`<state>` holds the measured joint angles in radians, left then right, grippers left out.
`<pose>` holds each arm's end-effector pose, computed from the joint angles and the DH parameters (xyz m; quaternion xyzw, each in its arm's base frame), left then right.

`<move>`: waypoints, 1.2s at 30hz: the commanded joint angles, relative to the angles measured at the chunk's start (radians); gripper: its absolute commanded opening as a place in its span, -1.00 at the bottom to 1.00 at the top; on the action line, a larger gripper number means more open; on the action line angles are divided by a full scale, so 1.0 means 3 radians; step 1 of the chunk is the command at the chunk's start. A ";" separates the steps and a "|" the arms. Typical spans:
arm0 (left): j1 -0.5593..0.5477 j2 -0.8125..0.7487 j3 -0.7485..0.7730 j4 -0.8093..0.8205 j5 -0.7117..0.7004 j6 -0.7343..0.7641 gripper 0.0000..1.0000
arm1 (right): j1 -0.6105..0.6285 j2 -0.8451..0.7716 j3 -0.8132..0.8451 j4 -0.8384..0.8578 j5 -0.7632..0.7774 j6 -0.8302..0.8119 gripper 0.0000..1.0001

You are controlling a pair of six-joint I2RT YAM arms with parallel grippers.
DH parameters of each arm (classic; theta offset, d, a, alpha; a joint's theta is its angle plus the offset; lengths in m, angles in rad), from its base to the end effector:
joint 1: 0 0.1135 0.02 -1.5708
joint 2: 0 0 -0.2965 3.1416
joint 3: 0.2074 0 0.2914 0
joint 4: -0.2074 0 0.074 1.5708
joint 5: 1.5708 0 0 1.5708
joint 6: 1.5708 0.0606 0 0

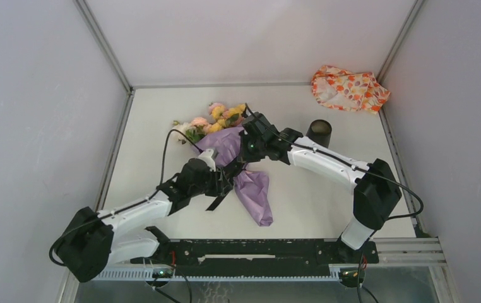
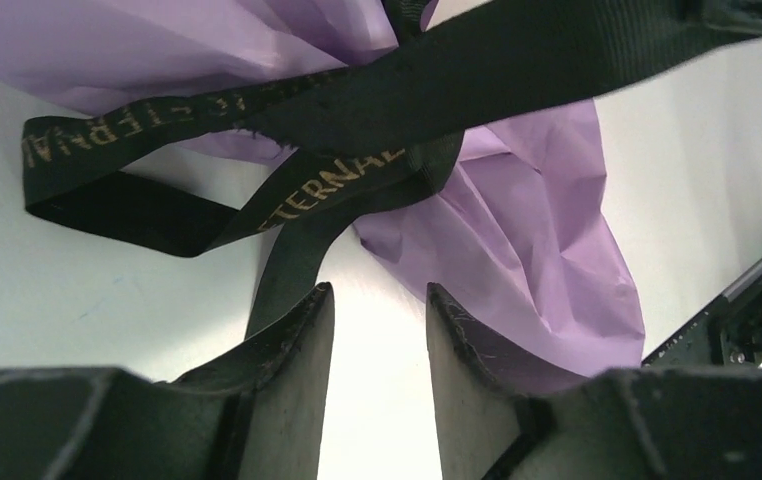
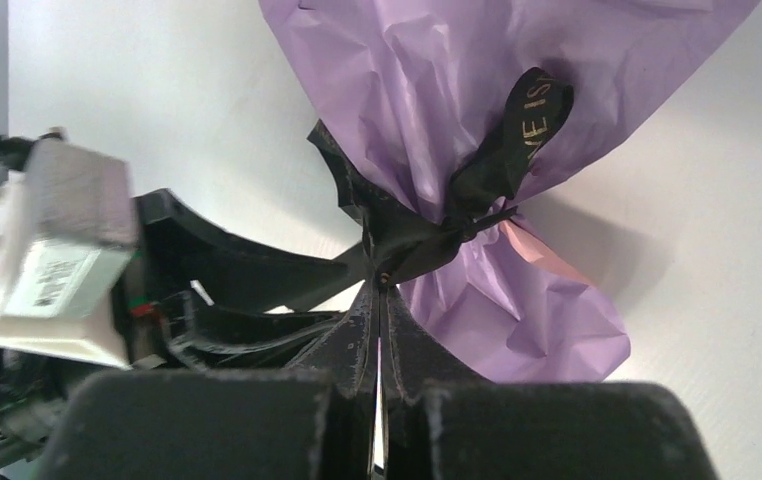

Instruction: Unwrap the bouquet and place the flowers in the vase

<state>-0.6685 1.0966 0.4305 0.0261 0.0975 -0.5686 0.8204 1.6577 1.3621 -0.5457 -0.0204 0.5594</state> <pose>0.1954 -0.1618 0.1680 0.0664 0.8904 -0.2954 0.3399 0.2894 0.3122 0.2829 -0.1252 0.9257 0.2344 0.2691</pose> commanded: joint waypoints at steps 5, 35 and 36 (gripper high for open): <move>-0.0106 0.0570 0.0438 0.0153 -0.0312 0.0034 -0.12 | -0.0027 -0.0241 0.0083 0.0203 -0.0156 -0.0016 -1.00; -0.0103 0.0479 0.0720 -0.0430 -0.1225 0.0067 -1.00 | -0.0023 -0.0365 0.0016 0.0178 -0.0097 -0.0004 -1.00; -0.0105 0.0407 0.0722 -0.0480 -0.1262 0.0080 -1.00 | -0.0028 -0.0366 0.0011 0.0178 -0.0093 -0.0011 -1.00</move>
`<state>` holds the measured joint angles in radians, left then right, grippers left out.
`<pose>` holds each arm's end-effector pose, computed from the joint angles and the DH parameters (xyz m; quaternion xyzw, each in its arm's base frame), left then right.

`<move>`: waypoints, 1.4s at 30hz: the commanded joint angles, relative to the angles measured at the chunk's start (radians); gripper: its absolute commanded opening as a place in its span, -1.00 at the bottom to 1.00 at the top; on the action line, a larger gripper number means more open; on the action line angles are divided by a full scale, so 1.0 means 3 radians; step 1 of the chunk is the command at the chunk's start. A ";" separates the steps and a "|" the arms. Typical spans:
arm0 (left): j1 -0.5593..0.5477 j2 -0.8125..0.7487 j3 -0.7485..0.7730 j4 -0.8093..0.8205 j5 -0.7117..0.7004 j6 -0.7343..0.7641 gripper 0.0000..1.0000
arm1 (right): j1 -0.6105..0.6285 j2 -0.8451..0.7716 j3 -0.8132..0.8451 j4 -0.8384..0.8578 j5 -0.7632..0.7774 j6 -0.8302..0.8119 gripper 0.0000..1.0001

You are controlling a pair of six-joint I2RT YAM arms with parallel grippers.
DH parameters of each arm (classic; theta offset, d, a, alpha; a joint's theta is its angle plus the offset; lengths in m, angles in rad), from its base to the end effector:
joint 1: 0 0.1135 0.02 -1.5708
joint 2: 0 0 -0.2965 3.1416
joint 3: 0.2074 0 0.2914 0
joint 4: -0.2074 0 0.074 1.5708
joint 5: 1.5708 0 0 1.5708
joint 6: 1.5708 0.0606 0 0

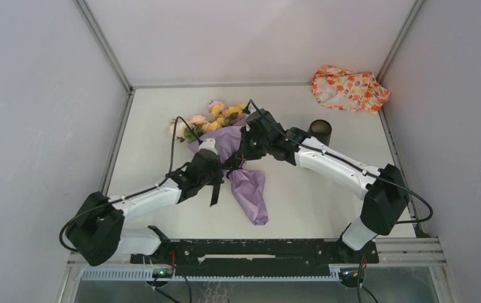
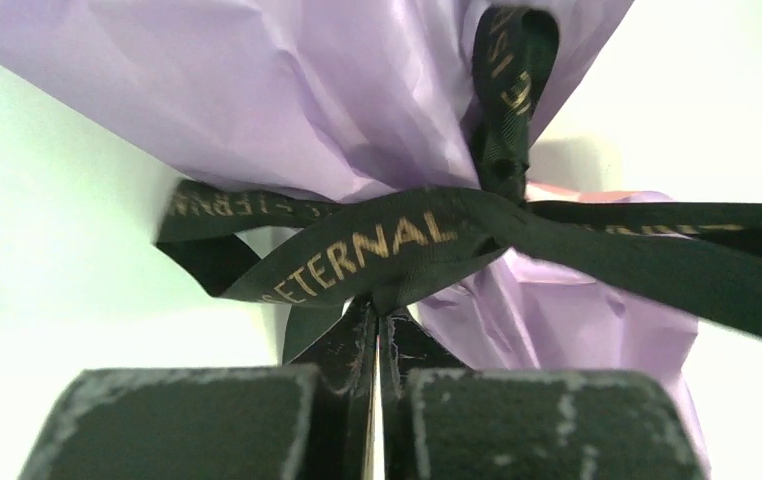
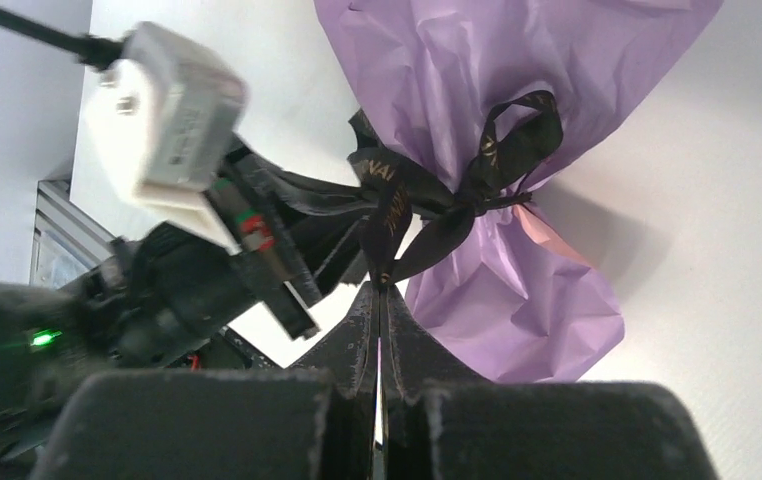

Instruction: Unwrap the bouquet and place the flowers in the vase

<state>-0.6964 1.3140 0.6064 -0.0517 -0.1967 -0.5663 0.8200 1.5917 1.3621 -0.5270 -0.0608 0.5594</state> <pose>0.2356 -0.1815 0.1687 0.0208 0.9150 -0.1590 0.3703 0.2807 0.3062 0.3111 -0.1312 0.9085 0.2734 0.2875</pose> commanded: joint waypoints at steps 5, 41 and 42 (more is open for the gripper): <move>-0.0006 -0.0660 0.0178 -0.0455 -0.0513 0.0112 -1.00 | -0.0067 -0.0188 -0.0035 0.0115 0.0057 -0.0014 -1.00; 0.1516 -0.1665 0.0938 -0.1751 -0.1144 -0.0252 -1.00 | -0.1260 -0.1632 -0.0610 -0.0450 0.0453 -0.0323 -1.00; 0.1548 -0.1674 0.0935 -0.1766 -0.1172 -0.0250 -1.00 | -0.1276 -0.1666 -0.0620 -0.0463 0.0441 -0.0325 -1.00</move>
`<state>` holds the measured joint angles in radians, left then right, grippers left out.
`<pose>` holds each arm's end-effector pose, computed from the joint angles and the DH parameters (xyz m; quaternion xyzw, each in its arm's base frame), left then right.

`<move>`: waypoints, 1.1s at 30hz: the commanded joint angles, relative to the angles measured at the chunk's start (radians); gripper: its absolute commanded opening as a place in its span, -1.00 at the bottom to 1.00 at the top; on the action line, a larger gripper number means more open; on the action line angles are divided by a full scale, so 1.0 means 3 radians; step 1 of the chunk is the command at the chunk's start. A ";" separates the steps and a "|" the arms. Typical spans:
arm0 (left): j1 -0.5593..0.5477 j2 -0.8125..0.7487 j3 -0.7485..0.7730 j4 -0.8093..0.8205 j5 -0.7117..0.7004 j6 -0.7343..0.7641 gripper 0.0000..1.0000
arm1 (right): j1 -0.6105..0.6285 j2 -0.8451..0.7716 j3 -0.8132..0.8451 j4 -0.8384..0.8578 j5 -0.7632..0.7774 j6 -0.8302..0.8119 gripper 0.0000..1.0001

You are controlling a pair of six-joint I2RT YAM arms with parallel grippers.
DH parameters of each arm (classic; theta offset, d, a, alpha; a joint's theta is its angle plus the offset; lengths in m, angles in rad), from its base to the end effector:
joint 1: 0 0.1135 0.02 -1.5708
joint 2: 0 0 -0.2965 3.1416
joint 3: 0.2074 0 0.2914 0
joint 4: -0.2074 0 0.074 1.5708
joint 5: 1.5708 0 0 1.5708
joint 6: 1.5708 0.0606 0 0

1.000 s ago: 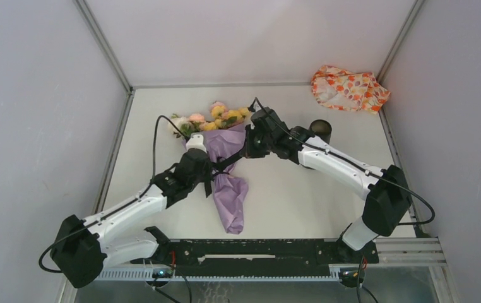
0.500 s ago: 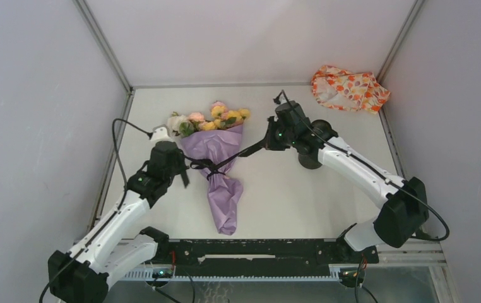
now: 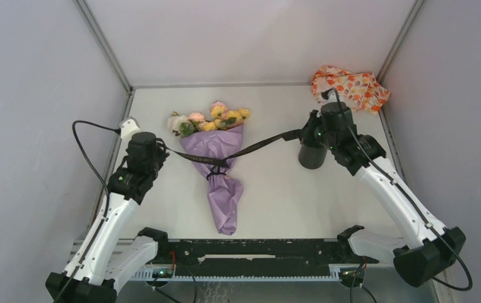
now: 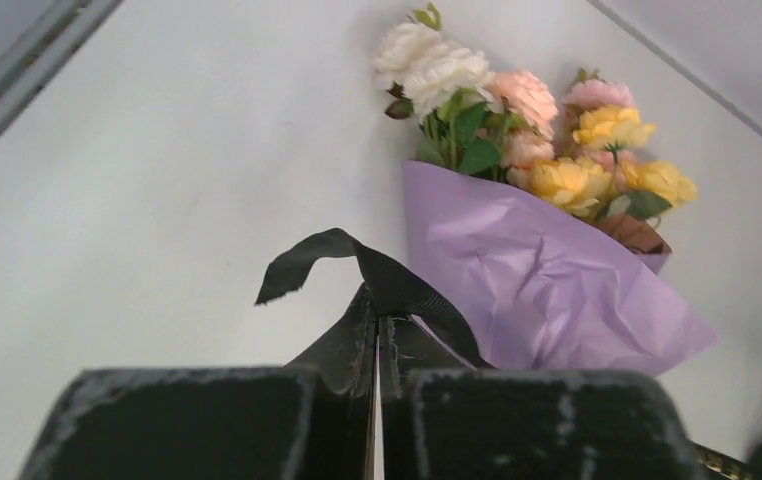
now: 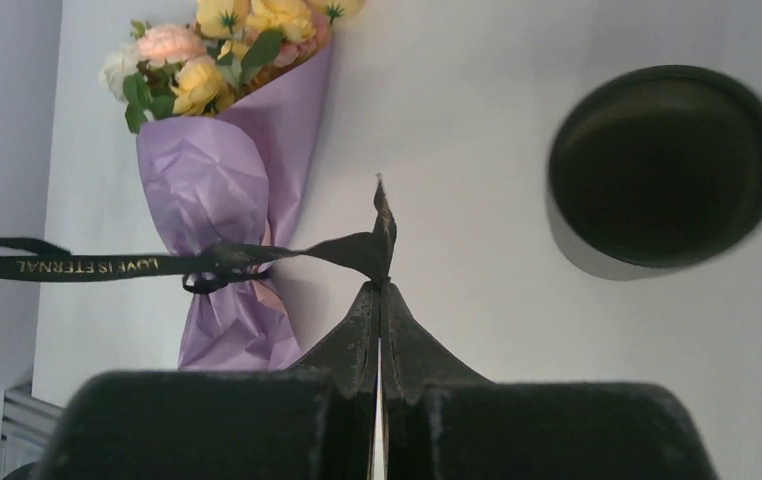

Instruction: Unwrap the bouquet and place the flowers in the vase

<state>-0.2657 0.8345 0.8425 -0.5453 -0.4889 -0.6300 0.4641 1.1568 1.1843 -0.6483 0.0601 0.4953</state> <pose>0.2150 -0.0290 0.3302 -0.2704 0.8080 -0.0179 0.5232 0.2641 0.1281 0.3745 0.0276 0.8886 0.1873 0.4179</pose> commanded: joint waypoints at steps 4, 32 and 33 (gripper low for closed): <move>0.0294 -0.0103 0.0156 -0.0130 -0.0189 -0.0045 -1.00 | -0.0106 -0.0244 -0.0031 -0.0031 0.0016 -0.0142 -1.00; 0.0501 0.0428 -0.0066 0.1001 0.1764 0.0018 0.22 | 0.0106 0.1162 0.1214 0.0679 -0.0203 -0.0569 -0.17; 0.0450 0.0427 -0.0119 0.1050 0.1862 0.0044 0.21 | 0.0187 0.1114 0.1150 0.0679 -0.0097 -0.0615 -0.05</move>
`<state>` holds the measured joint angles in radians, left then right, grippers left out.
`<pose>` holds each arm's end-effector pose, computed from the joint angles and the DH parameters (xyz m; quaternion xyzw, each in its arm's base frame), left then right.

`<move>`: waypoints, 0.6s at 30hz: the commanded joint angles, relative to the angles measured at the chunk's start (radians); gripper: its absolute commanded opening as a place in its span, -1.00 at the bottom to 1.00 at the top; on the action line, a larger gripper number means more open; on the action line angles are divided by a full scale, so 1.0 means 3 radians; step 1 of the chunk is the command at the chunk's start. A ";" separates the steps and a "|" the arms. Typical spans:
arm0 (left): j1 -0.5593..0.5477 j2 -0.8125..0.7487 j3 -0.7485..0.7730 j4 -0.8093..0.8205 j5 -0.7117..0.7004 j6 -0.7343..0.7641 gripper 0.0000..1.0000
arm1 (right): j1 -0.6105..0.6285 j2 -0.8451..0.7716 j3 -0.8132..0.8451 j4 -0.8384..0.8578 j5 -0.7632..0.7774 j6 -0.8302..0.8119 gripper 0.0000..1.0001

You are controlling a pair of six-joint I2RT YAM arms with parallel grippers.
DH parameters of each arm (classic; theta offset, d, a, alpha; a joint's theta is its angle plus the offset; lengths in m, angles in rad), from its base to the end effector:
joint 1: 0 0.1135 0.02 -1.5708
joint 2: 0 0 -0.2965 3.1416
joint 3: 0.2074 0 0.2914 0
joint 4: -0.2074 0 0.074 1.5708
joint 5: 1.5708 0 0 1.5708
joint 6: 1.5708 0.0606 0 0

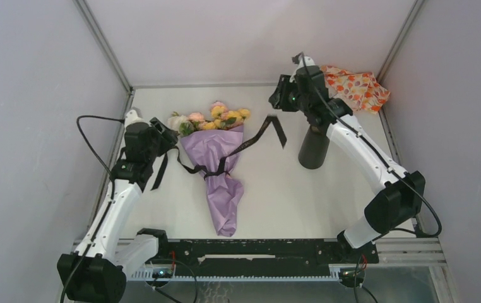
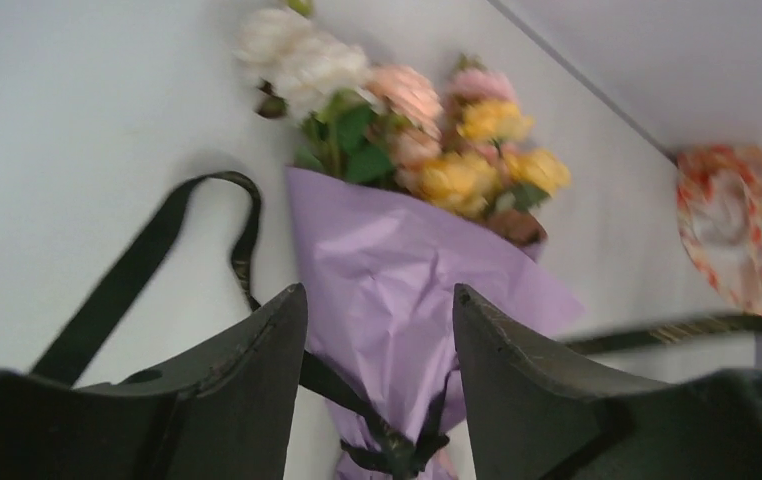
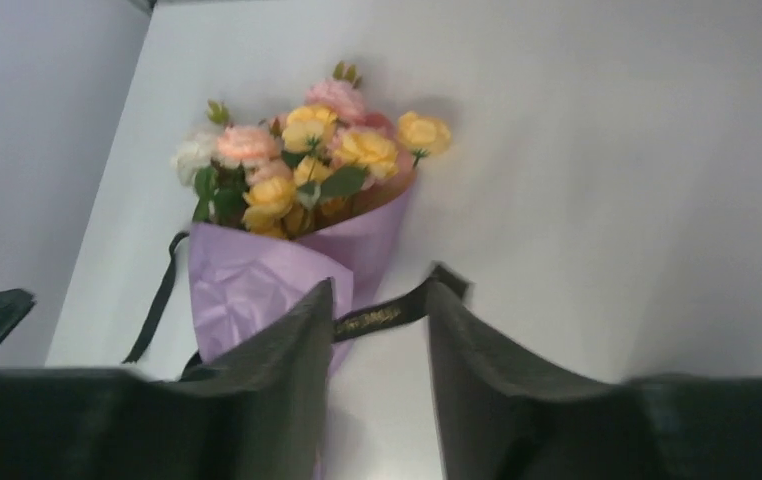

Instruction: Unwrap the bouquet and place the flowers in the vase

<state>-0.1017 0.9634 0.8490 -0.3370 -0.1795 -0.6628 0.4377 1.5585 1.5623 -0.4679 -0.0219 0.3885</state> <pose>0.2609 -0.0158 0.3257 -0.2794 0.7978 -0.1268 0.5190 0.3813 0.1799 0.4108 -0.0267 0.8503 0.2195 0.4776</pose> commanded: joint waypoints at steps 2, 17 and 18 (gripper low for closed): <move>-0.0247 -0.0037 -0.0226 0.0402 0.0936 0.0216 0.22 | 0.0432 -0.0352 -0.0270 0.0093 0.0254 -0.0305 0.12; -0.0837 -0.0512 -0.0514 0.0241 0.0661 0.0290 0.23 | 0.1404 0.0461 -0.0744 0.0559 -0.0453 -0.0174 -0.13; -0.0836 -0.0551 -0.0546 0.0235 0.0664 0.0281 0.23 | 0.1407 0.0559 -0.0702 0.0568 -0.0506 -0.0150 -0.13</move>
<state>-0.3489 0.8291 0.7136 -0.2676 0.0116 -0.5941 0.8665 1.6459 1.3022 -0.3710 -0.1032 0.3084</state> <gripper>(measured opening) 0.615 0.435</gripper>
